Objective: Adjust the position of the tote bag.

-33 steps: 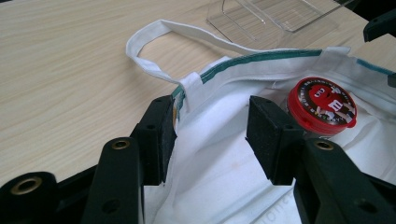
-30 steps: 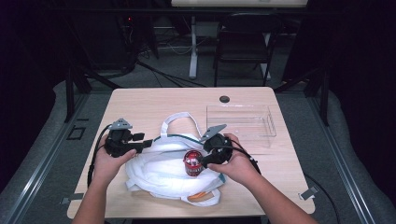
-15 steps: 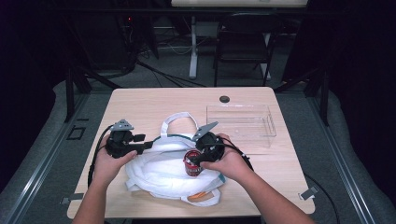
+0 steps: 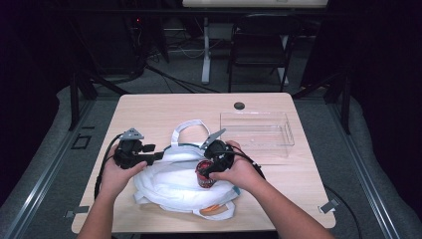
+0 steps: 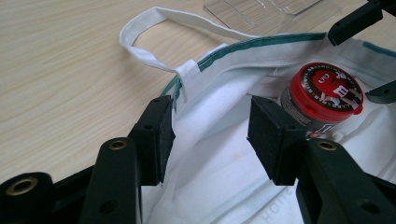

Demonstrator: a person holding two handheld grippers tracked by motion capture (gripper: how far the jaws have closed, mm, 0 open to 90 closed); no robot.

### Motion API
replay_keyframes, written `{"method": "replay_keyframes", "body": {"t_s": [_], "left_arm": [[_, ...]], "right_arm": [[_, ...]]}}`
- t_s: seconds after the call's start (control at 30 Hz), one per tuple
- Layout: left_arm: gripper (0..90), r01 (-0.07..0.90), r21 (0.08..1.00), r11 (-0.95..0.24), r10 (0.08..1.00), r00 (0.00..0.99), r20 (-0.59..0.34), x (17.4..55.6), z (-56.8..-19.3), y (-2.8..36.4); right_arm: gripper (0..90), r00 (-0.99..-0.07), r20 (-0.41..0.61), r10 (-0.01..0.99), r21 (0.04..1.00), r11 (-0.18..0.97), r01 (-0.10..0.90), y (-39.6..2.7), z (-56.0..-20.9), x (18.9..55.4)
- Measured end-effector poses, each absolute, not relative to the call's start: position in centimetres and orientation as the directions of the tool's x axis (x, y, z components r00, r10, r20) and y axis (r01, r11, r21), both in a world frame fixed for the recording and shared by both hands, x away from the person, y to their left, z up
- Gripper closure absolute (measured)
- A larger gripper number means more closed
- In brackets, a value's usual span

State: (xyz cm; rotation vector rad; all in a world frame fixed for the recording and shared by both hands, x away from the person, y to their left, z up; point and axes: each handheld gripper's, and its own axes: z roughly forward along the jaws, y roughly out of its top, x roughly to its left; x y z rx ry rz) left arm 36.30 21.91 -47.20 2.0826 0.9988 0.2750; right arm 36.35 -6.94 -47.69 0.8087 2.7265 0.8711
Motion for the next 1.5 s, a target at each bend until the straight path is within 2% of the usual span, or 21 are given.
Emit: {"method": "replay_keyframes", "body": {"t_s": [1.5], "left_arm": [[48.3, 0.579, 0.722, -0.378, 0.735, 0.662, -0.145, 36.4, -47.7, 21.8]], "right_arm": [[24.4, -0.825, 0.047, 0.563, 0.435, 0.732, 0.524, -5.3, -49.9, 37.8]]}}
